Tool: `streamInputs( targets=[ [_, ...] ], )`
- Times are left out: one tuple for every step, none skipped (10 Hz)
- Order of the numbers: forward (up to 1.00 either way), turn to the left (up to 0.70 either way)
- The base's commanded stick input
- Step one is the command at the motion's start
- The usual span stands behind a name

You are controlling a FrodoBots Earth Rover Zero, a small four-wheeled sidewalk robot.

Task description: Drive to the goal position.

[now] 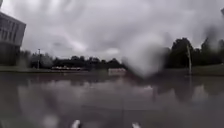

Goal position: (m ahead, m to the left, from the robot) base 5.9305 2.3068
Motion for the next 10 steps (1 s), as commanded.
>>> streamInputs(
  targets=[
    [0.70, 0.00],
    [0.70, 0.00],
    [0.70, 0.00],
    [0.70, 0.00],
    [0.70, 0.00],
    [0.70, 0.00],
    [0.70, 0.00],
    [0.70, 0.00],
    [0.70, 0.00],
    [0.70, 0.00]
  ],
)
